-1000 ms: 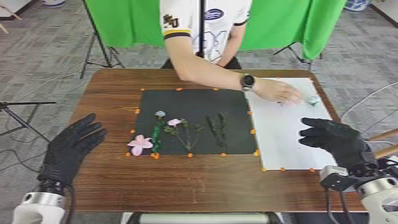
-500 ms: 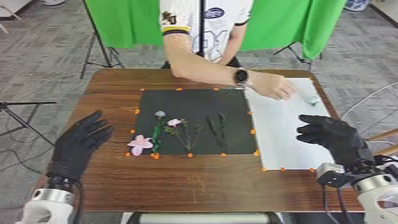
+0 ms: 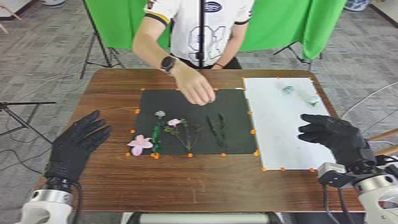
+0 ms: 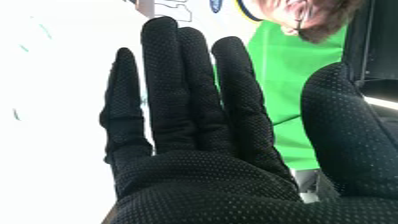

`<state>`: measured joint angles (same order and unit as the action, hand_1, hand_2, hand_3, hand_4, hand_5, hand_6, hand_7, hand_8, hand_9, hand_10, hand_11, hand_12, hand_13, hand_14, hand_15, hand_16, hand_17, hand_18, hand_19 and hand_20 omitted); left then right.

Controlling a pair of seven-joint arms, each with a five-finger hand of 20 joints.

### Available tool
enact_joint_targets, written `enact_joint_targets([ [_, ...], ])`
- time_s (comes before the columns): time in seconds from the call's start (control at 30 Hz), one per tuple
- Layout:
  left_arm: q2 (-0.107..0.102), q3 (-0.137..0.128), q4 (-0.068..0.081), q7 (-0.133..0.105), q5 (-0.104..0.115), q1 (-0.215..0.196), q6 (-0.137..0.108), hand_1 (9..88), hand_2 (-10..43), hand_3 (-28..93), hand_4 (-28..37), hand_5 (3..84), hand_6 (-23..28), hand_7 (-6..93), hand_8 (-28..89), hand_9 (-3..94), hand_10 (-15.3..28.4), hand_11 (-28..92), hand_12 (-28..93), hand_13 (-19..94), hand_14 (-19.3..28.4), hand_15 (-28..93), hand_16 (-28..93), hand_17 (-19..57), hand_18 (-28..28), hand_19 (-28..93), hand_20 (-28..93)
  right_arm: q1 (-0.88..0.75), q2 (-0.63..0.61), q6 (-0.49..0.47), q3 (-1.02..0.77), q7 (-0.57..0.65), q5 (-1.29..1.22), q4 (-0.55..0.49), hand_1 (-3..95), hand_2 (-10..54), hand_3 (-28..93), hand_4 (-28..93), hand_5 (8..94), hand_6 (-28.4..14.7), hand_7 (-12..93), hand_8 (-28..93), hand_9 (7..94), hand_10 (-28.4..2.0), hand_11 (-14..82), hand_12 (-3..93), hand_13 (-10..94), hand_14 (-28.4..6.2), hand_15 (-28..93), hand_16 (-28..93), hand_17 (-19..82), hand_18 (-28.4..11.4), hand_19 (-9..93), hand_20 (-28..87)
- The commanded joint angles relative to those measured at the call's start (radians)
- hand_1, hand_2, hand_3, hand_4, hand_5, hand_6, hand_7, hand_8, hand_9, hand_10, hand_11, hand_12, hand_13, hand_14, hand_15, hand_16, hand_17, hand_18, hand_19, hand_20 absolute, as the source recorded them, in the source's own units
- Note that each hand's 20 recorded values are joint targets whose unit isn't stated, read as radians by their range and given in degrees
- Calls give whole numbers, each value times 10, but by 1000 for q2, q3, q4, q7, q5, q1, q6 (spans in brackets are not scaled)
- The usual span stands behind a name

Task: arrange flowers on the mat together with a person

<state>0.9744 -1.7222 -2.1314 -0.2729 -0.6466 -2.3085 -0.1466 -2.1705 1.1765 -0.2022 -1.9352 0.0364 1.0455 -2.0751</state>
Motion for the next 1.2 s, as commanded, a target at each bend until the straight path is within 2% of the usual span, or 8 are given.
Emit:
enact_joint_targets([
  [0.03, 6, -14, -3, -1, 8, -45, -7, 228, 7, 732, -232, 385, 36, 188, -87, 346, 136, 241, 168, 312, 160, 285, 21, -40, 242, 470, 63, 5, 11, -32, 15, 7, 30, 6, 174, 92, 858, -216, 557, -44, 203, -107, 578, -163, 247, 262, 500, -143, 485, 213, 163, -219, 571, 313],
  [0.13, -6, 12, 17, 8, 0, 11, 11, 228, 7, 733, -232, 385, 37, 188, -87, 346, 136, 241, 167, 312, 161, 287, 22, -40, 242, 471, 64, -5, -4, 13, 13, -3, 11, -1, 174, 92, 858, -216, 556, -43, 203, -107, 577, -164, 247, 262, 500, -143, 484, 213, 163, -219, 571, 313],
  [0.33, -4, -8, 3, 8, 2, -29, 5, 227, 7, 733, -233, 384, 37, 188, -87, 345, 136, 241, 168, 311, 161, 288, 22, -40, 242, 471, 63, 24, 8, -35, 35, 7, 39, 15, 174, 92, 859, -216, 557, -43, 205, -108, 576, -164, 247, 262, 500, -143, 484, 213, 163, -219, 572, 313],
  [0.53, -20, -4, 9, 9, -4, -6, 12, 227, 7, 732, -233, 385, 37, 188, -87, 346, 135, 241, 168, 312, 160, 288, 22, -40, 242, 471, 63, 63, -78, 62, 65, -5, 29, 35, 174, 92, 860, -216, 554, -42, 205, -108, 576, -164, 246, 262, 499, -143, 483, 213, 163, -219, 570, 312],
  [0.67, -16, -17, 1, 9, 6, -33, -5, 227, 8, 732, -233, 386, 37, 189, -87, 346, 134, 242, 168, 312, 160, 288, 21, -40, 242, 471, 63, 176, -270, 336, 206, -74, 232, 80, 228, 46, 854, -221, 550, -40, 211, -111, 569, -160, 253, 263, 505, -135, 492, 212, 180, -215, 591, 318],
  [0.77, -21, -6, 11, 29, -20, -6, 7, 237, -5, 734, -229, 386, 37, 189, -87, 346, 134, 242, 168, 312, 160, 287, 21, -40, 242, 471, 63, 294, -427, 526, 322, -69, 384, 135, 271, 16, 844, -232, 555, -25, 254, -124, 583, -141, 283, 260, 533, -116, 533, 211, 226, -194, 675, 354],
  [0.87, -33, -6, 9, 24, -13, -1, 4, 245, -14, 730, -224, 384, 36, 190, -87, 345, 134, 243, 168, 311, 159, 286, 21, -40, 242, 471, 62, 413, -542, 640, 433, -67, 550, 197, 304, -10, 847, -242, 576, -15, 285, -138, 605, -135, 302, 258, 560, -106, 553, 207, 255, -185, 716, 374],
  [1.2, -46, -29, 1, -13, 9, -44, -30, 244, -9, 724, -222, 383, 35, 191, -88, 345, 134, 244, 167, 311, 159, 288, 21, -40, 242, 472, 62, 857, -713, 622, 919, 202, 1199, 391, 300, -60, 886, -267, 517, 19, 357, -176, 521, -103, 296, 256, 441, -70, 459, 199, 185, -174, 581, 331],
])
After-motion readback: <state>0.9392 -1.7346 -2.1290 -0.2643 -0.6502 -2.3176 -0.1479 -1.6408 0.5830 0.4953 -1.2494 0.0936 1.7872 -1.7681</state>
